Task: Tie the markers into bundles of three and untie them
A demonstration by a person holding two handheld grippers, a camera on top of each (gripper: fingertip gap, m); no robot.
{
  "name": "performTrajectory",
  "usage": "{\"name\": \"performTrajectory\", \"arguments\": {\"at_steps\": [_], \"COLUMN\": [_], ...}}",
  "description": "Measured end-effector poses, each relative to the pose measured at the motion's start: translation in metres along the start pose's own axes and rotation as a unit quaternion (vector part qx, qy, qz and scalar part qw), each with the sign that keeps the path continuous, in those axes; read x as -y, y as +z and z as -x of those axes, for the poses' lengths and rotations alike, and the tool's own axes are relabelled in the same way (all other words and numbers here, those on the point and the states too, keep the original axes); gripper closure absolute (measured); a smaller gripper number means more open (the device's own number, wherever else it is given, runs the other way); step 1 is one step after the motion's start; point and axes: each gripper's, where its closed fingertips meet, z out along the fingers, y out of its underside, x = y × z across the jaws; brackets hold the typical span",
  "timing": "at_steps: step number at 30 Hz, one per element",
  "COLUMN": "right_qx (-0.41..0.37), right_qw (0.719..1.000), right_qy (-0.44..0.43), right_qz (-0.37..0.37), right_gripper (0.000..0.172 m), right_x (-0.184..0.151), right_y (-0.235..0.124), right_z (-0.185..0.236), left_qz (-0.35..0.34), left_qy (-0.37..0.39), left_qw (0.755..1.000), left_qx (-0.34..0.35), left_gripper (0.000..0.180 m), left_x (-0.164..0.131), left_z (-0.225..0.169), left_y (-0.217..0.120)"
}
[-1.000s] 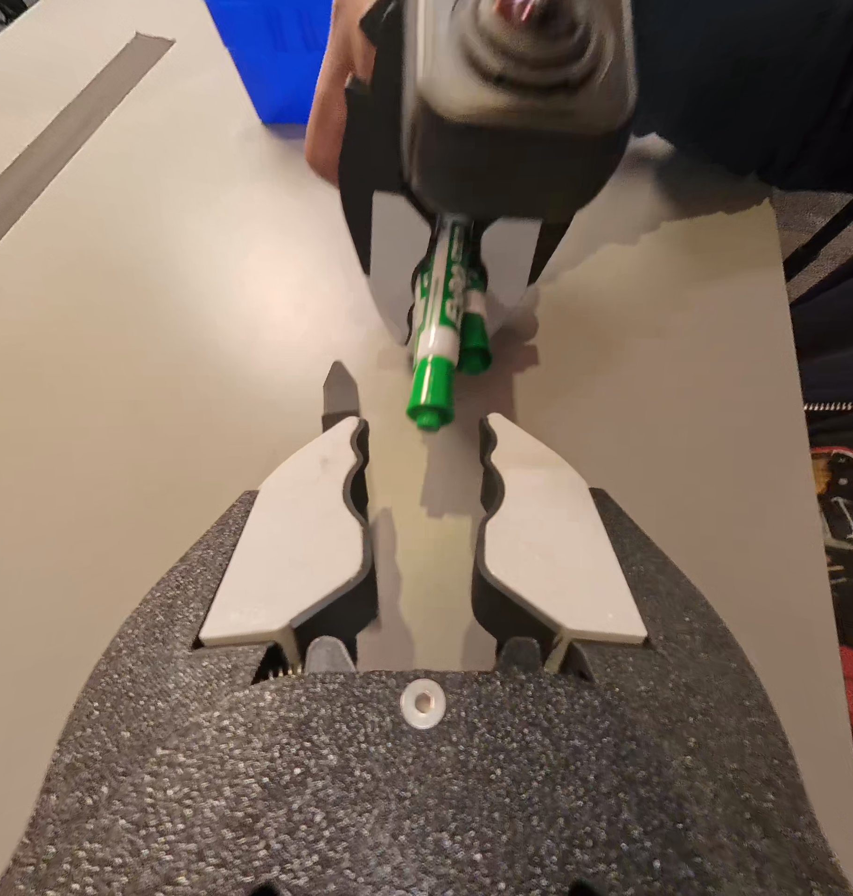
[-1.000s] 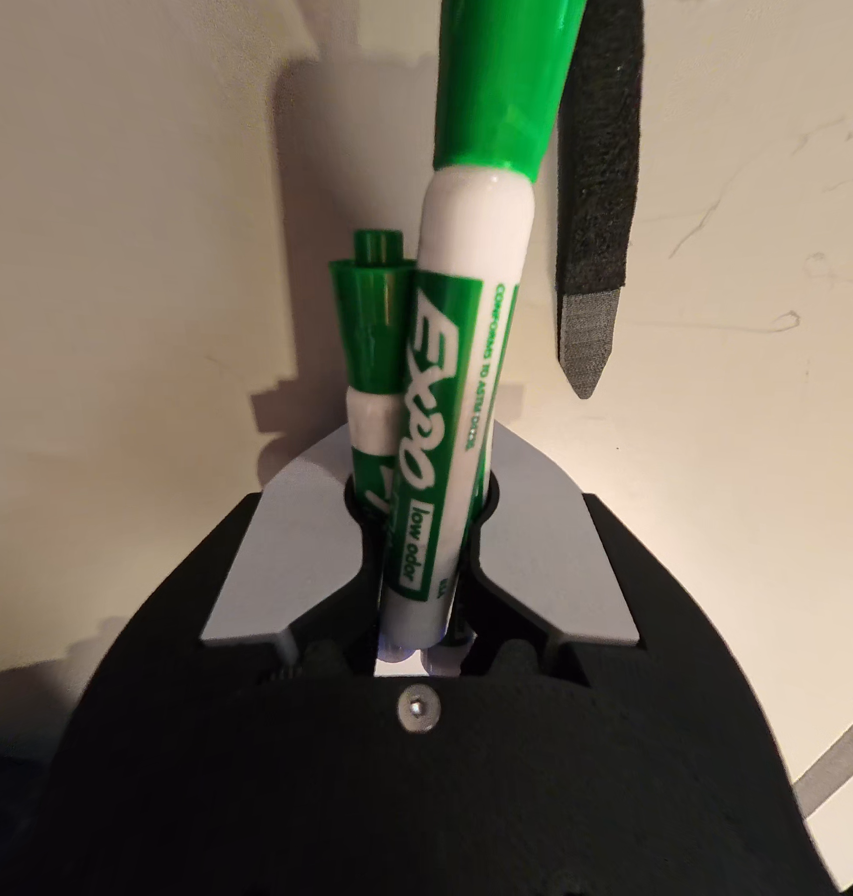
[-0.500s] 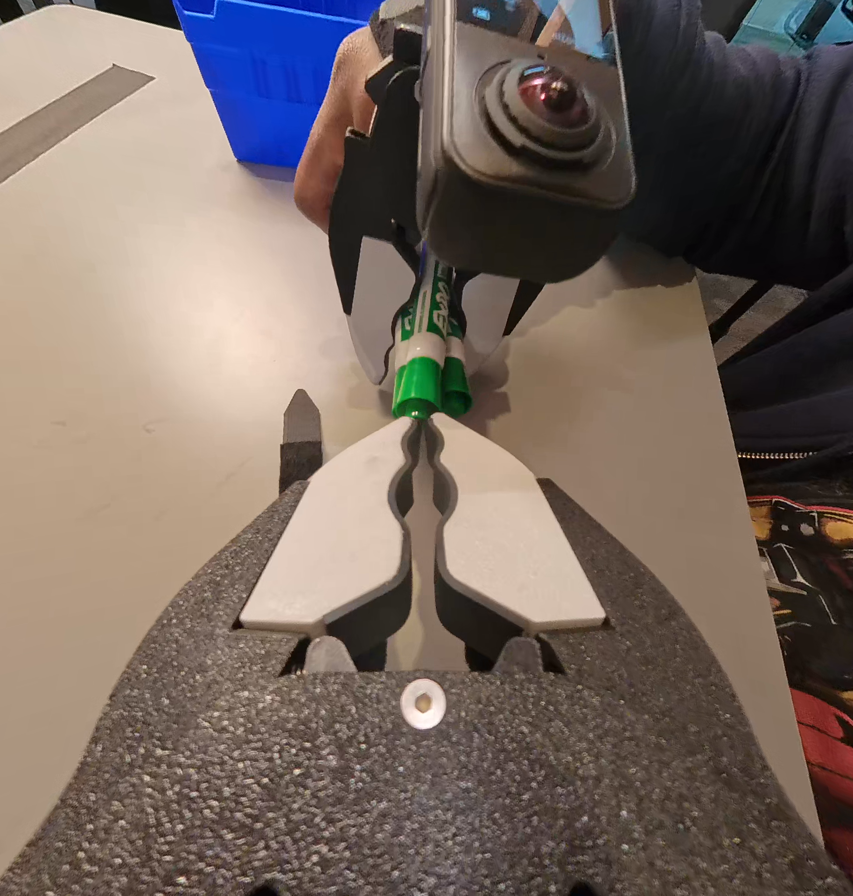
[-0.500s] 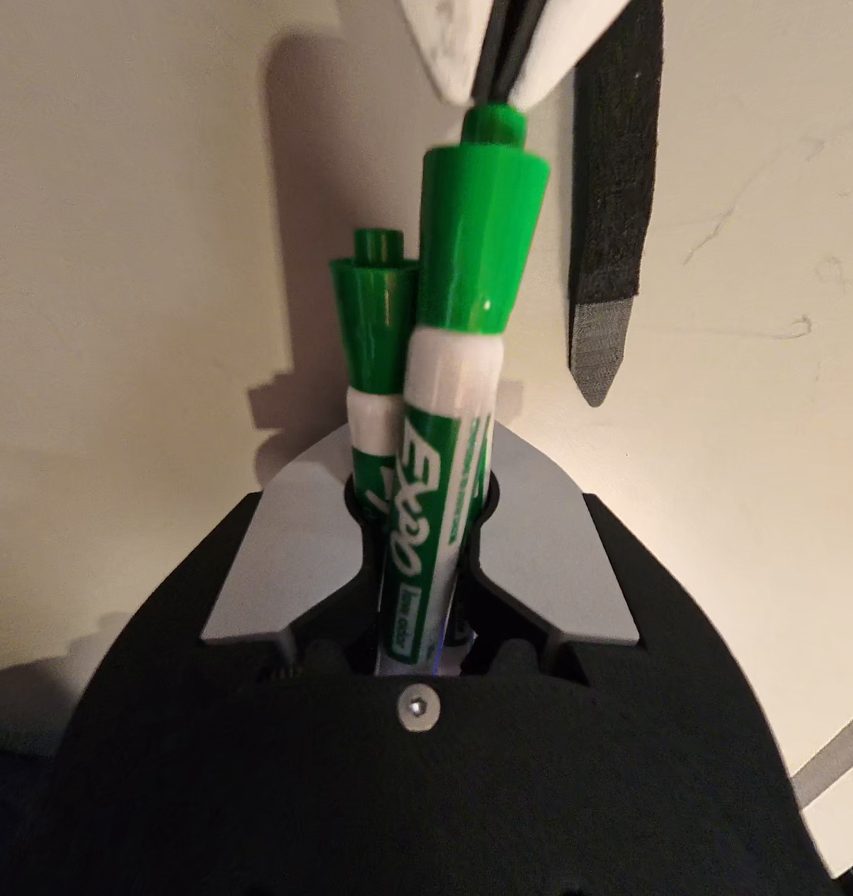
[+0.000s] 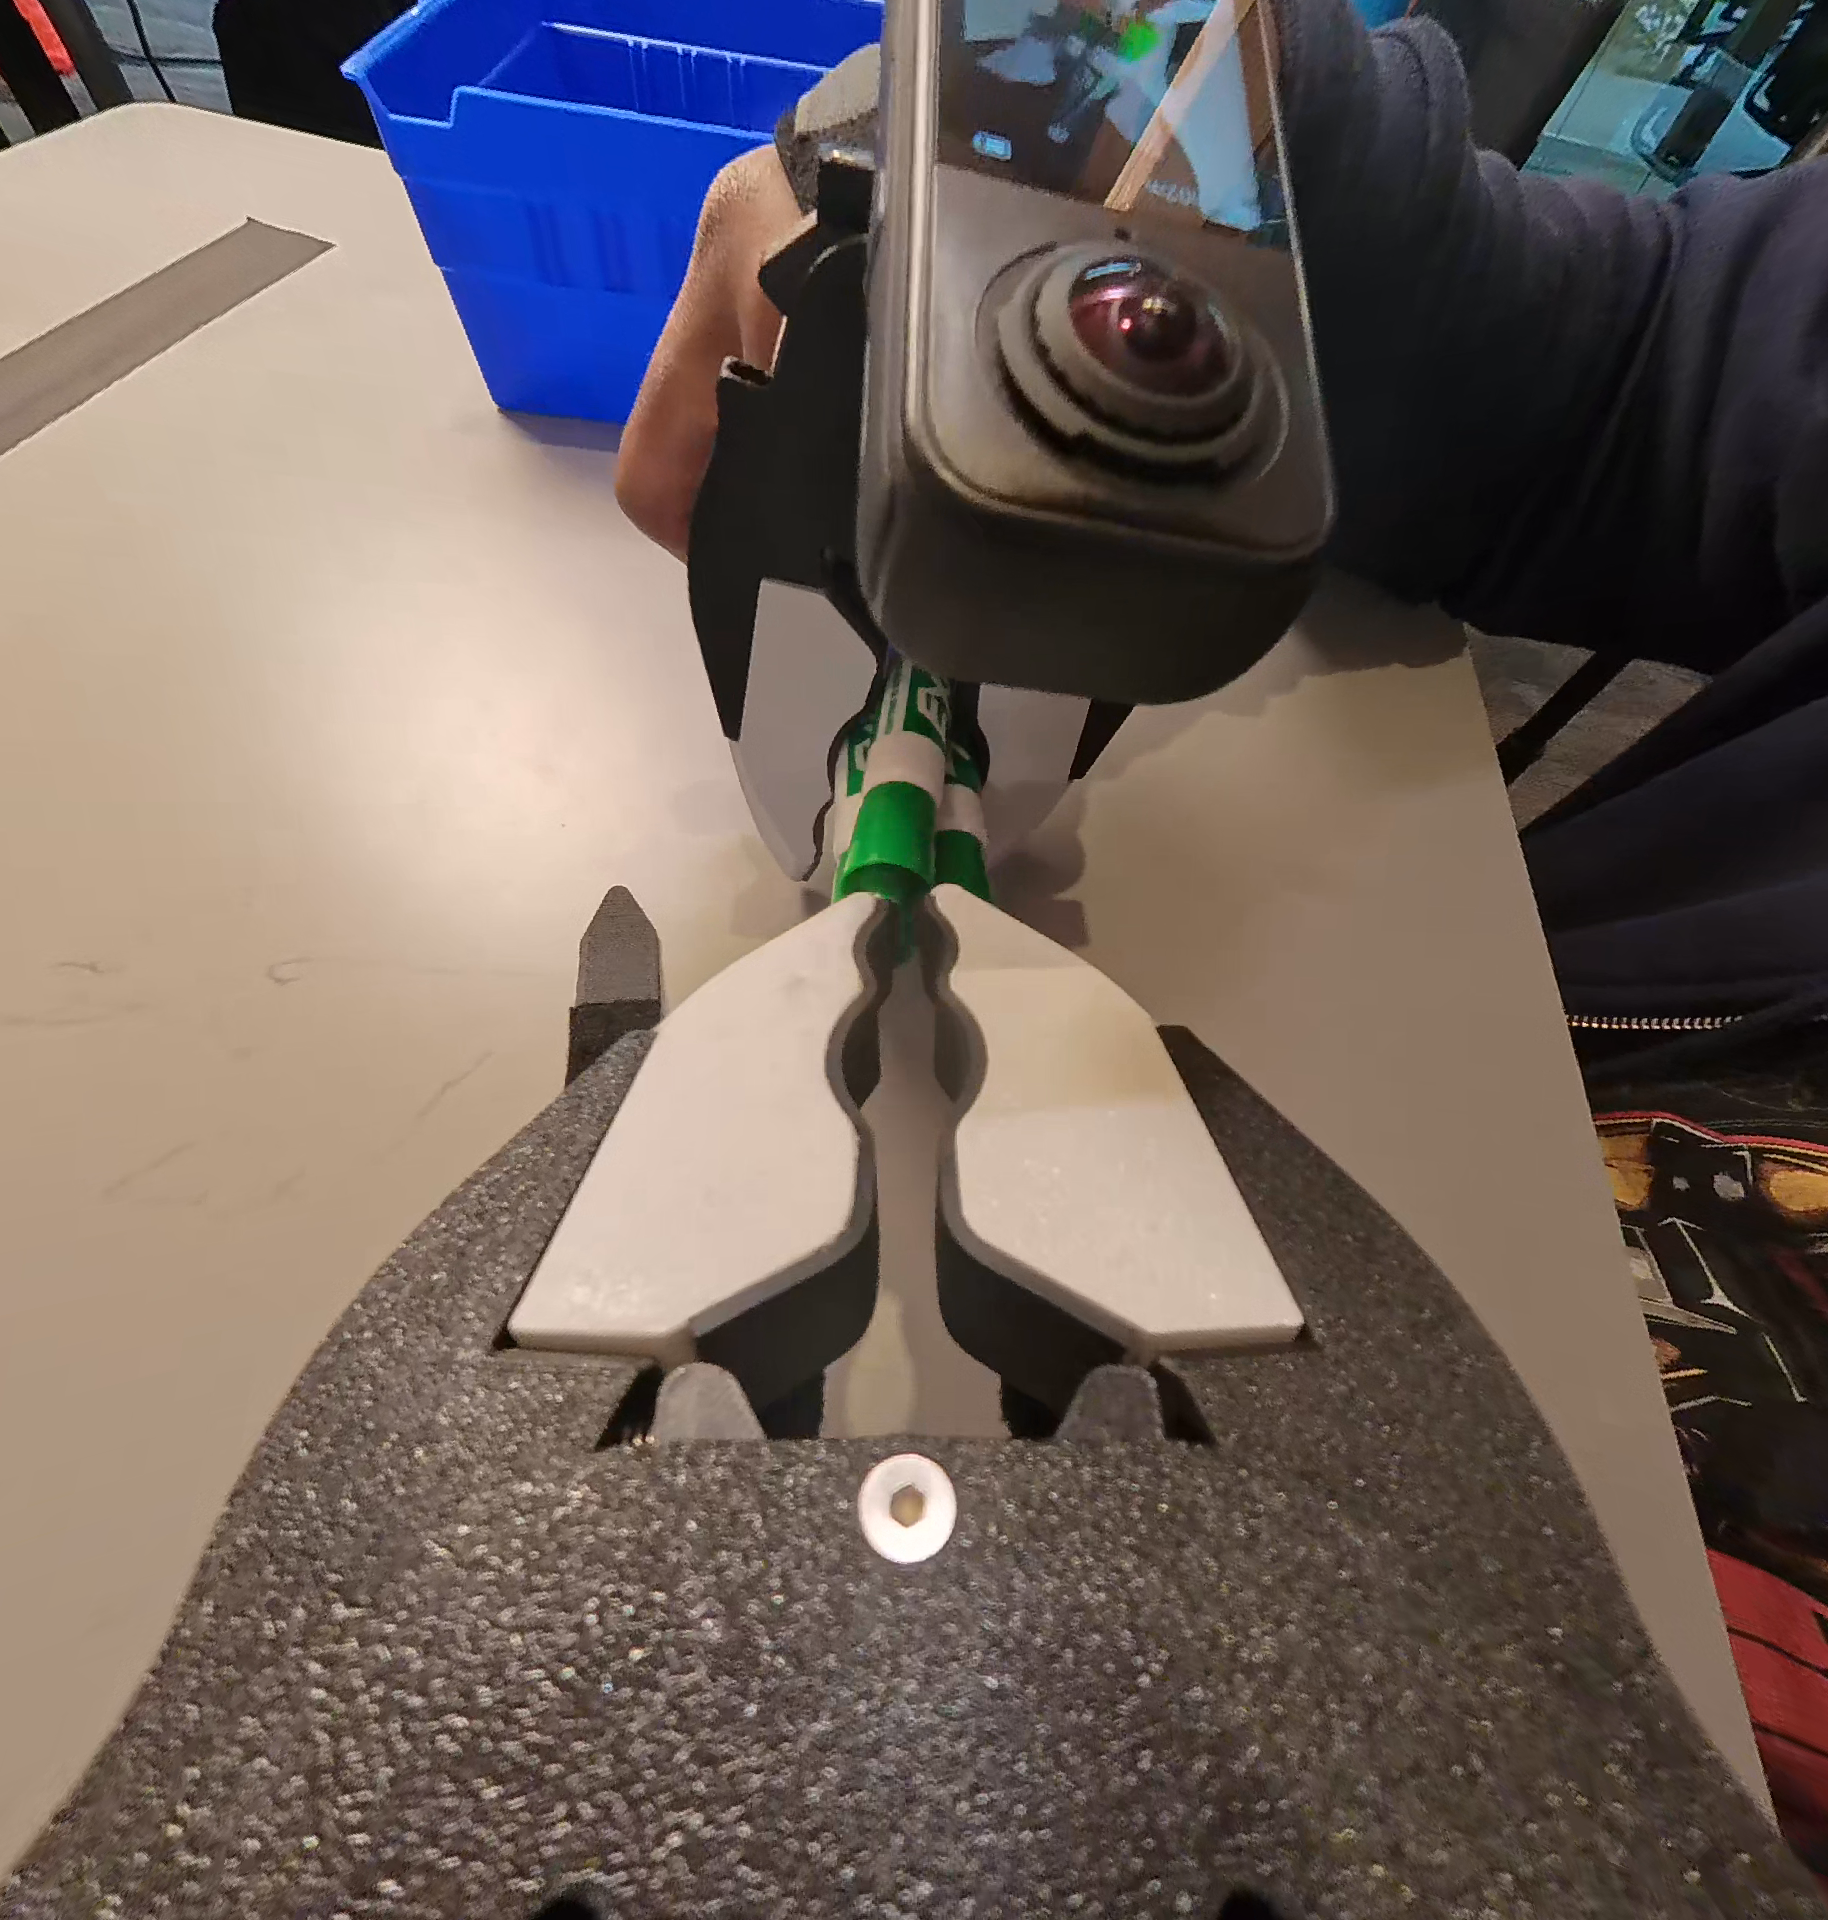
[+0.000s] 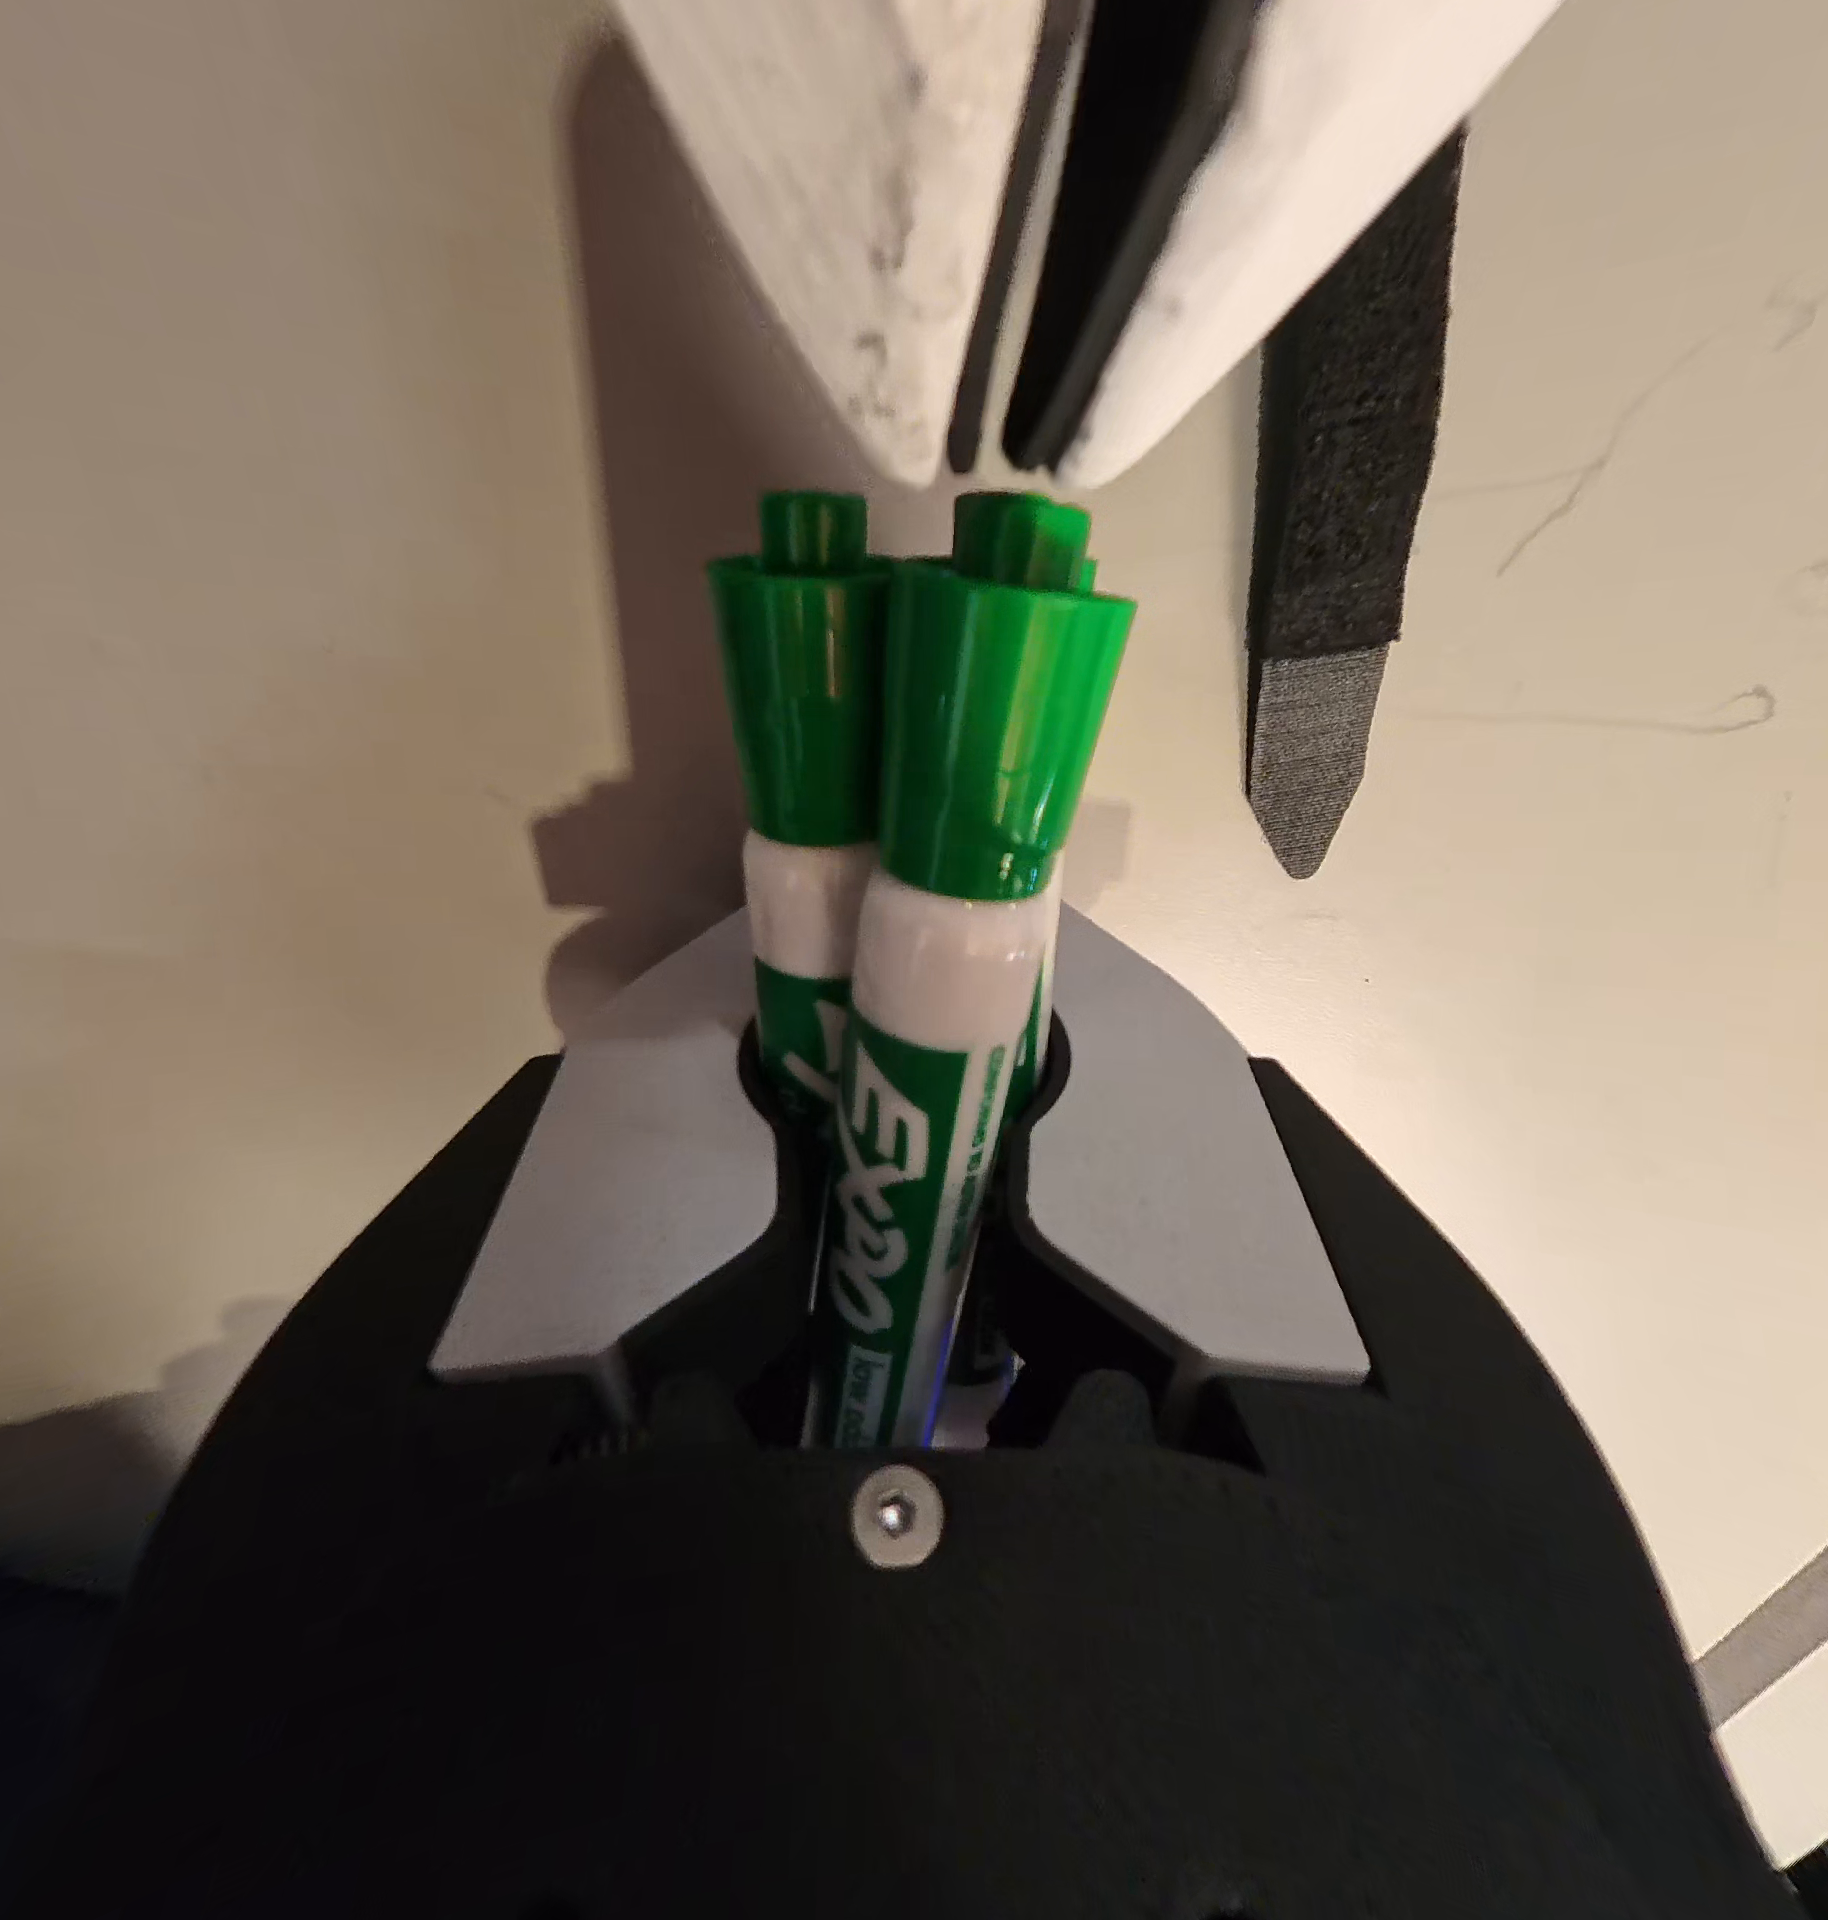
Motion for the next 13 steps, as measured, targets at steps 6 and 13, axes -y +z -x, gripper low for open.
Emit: {"name": "performTrajectory", "arguments": {"at_steps": [6,13], "right_qx": [0.002,0.001], "right_qw": [1.000,1.000], "right_qy": [0.002,0.005], "right_qz": [0.002,0.002], "right_gripper": [0.131,0.131], "right_x": [-0.0005,0.0007], "right_y": [-0.0002,-0.0014], "right_z": [0.0010,0.0009], "left_qz": [-0.017,-0.010], "left_qy": [-0.007,0.002], "left_qw": [1.000,1.000], "left_qx": [0.005,-0.002], "left_gripper": [0.172,0.172], "left_x": [0.0044,0.0033], "left_z": [0.0033,-0.0027], "left_y": [-0.0037,0.0021]}}
